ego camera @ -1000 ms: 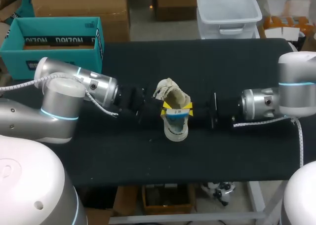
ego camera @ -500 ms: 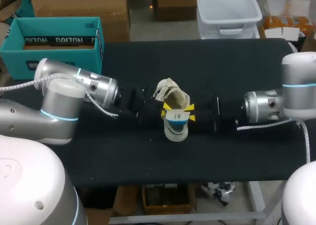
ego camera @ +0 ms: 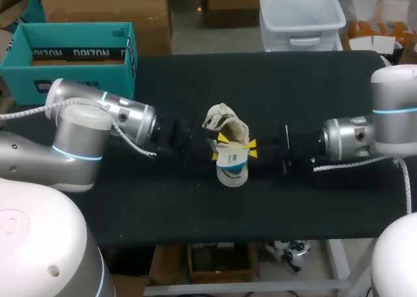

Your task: Open the shoe tongue, take the insole out of the shoe, put the insole back into the shoe, and pack the shoe into the shoebox

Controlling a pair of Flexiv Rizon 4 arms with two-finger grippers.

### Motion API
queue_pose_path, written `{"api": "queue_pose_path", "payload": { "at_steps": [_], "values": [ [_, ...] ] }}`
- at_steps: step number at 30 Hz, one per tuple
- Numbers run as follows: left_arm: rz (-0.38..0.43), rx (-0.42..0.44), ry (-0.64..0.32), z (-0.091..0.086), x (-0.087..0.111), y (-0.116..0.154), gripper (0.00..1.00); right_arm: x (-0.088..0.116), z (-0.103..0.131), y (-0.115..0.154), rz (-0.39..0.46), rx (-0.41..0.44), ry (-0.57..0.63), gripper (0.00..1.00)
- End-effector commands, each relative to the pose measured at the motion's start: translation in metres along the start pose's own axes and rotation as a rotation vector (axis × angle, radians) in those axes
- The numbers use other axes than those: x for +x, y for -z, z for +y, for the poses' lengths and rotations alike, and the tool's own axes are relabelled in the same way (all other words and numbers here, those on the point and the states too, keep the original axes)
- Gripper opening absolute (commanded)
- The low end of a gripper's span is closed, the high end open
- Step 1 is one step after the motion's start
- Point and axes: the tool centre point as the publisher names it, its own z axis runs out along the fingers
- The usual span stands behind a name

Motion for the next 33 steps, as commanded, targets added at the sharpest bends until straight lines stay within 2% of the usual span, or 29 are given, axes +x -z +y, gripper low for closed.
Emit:
{"api": "queue_pose_path", "payload": {
  "at_steps": [1,2,6,7,8,12,25,33],
  "values": [
    [-0.004,0.016,-0.021,-0.009,0.007,0.007,0.75,-0.002,0.004,0.0,0.006,0.007,0.002,0.0],
    [-0.006,0.015,-0.025,-0.011,0.007,0.007,0.56,-0.002,0.004,0.0,0.006,0.007,0.002,0.0],
    [-0.006,0.021,-0.04,-0.014,0.007,0.007,0.25,-0.002,0.004,0.0,0.006,0.002,0.0,0.0],
    [-0.006,0.023,-0.042,-0.015,0.006,0.007,0.03,-0.002,0.005,0.0,0.006,0.0,-0.001,0.0],
    [-0.006,0.024,-0.044,-0.015,0.006,0.007,0.0,-0.001,0.005,0.0,0.006,-0.001,-0.001,0.0],
    [0.0,0.018,-0.049,-0.012,0.004,0.003,0.0,0.001,0.009,-0.001,0.003,-0.005,-0.003,0.0],
    [0.0,-0.04,-0.017,0.016,-0.009,-0.005,0.0,0.016,0.04,-0.014,-0.023,0.008,-0.015,0.0],
    [0.003,-0.049,-0.006,0.022,-0.009,-0.006,0.0,0.017,0.037,-0.013,-0.028,0.004,-0.015,0.0]
  ]
}}
